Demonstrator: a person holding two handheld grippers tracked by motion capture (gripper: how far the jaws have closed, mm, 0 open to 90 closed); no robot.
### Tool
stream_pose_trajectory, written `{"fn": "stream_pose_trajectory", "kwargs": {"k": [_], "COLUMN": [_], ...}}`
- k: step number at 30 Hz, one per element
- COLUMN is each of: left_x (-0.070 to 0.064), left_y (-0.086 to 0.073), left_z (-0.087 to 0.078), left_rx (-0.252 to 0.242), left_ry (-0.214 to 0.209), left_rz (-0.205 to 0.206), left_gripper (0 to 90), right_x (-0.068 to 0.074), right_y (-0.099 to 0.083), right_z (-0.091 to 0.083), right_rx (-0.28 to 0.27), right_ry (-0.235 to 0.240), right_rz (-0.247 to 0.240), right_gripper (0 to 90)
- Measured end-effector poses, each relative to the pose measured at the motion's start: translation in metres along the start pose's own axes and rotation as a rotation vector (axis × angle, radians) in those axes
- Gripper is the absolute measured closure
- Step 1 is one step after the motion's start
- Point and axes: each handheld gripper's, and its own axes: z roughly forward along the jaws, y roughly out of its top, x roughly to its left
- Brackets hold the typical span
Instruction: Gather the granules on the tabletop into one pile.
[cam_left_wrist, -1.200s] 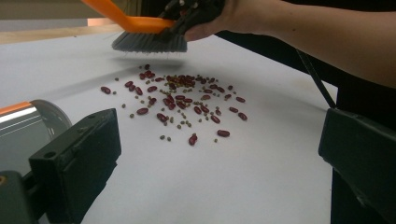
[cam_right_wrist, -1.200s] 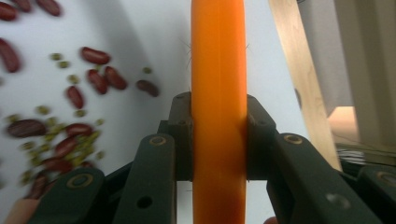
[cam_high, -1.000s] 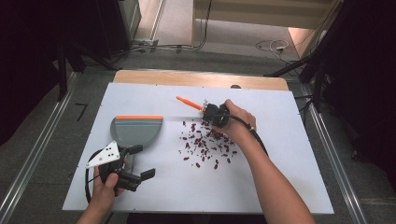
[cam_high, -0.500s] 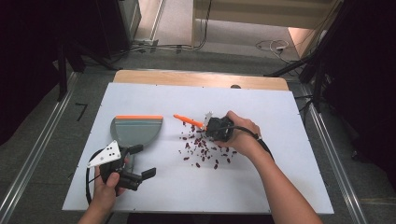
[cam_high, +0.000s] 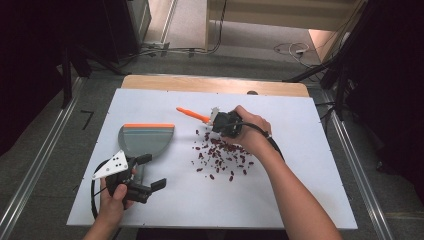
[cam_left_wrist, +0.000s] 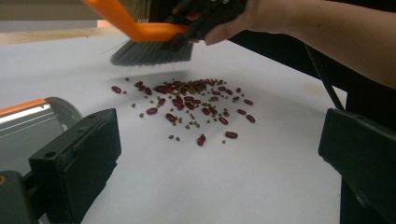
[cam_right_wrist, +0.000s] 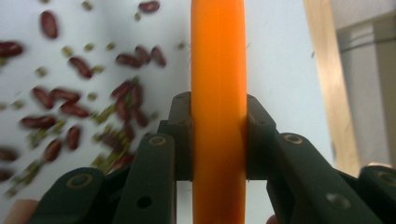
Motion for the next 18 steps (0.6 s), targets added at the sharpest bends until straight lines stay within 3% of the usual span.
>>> {"fn": "stream_pose_trajectory", "kwargs": {"k": [5,6,11,18], "left_x": [0.001,0.001,0.002,0.001], "left_y": [-0.001,-0.001,-0.001,-0.001], "left_z": [-0.001,-0.002,-0.002,-0.001], "left_rx": [0.002,0.001,-0.006,0.002], "left_ry": [0.001,0.0,0.005,0.011], "left_rz": [0.0,-0.002,-0.011,-0.009], "left_gripper": [0.2,0.2,0.2,0.2], "right_x": [-0.001,0.002,0.013,0.028], "right_y": [0.017,0.021,0.023,0.011], "right_z": [0.021,0.026,0.027,0.016], "right_rx": [0.011,-0.009,0.003,-0.02], "right_ry": [-0.012,0.025,0.059,0.106], "right_rz": [-0.067,-0.068,-0.109,-0.167], "right_gripper": [68.5,68.5,68.3,68.2]}}
